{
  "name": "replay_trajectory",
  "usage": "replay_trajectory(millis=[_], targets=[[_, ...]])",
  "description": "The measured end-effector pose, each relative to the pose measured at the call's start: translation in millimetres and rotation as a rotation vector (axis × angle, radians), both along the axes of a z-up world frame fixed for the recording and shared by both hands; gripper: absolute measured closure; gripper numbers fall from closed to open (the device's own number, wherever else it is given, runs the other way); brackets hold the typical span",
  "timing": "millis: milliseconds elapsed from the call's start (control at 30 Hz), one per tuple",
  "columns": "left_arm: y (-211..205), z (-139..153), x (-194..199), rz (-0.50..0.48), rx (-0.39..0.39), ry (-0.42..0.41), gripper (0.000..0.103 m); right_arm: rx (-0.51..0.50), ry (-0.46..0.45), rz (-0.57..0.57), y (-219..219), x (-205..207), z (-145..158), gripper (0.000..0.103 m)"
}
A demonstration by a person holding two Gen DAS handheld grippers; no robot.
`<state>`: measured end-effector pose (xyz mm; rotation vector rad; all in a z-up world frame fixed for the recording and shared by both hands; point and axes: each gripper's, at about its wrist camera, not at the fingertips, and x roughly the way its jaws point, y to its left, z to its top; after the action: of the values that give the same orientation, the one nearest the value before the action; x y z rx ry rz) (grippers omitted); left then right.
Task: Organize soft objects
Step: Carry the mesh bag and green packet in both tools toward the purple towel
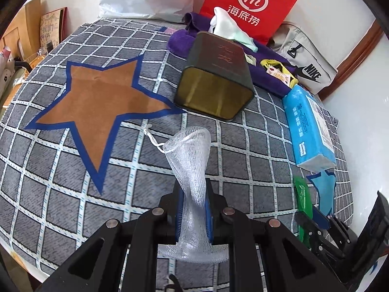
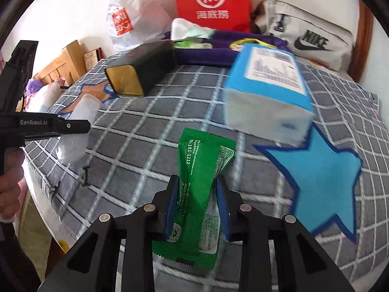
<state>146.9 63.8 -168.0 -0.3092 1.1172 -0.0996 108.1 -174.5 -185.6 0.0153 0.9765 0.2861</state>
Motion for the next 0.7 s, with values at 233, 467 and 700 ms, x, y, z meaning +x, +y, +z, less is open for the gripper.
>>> replay_trajectory(millis=[233,467,700], targets=[[-13.3,5.6,1.8,0.01,0.013,0.021,0.088,-0.003,0.003,-0.046,-37.8,-15.0,1.6,0.073],[-25.7,29.9,5.7,0.01,0.026,-0.003,0.088,0.022,-0.041,-0.042,-52.3,-22.8,25.3,0.073],[-24.4,67.1,12.7,0.016,0.024,-0.064,0.088,0.02,-0.129,-0.013,-49.5,-17.2,70.0,0.073]])
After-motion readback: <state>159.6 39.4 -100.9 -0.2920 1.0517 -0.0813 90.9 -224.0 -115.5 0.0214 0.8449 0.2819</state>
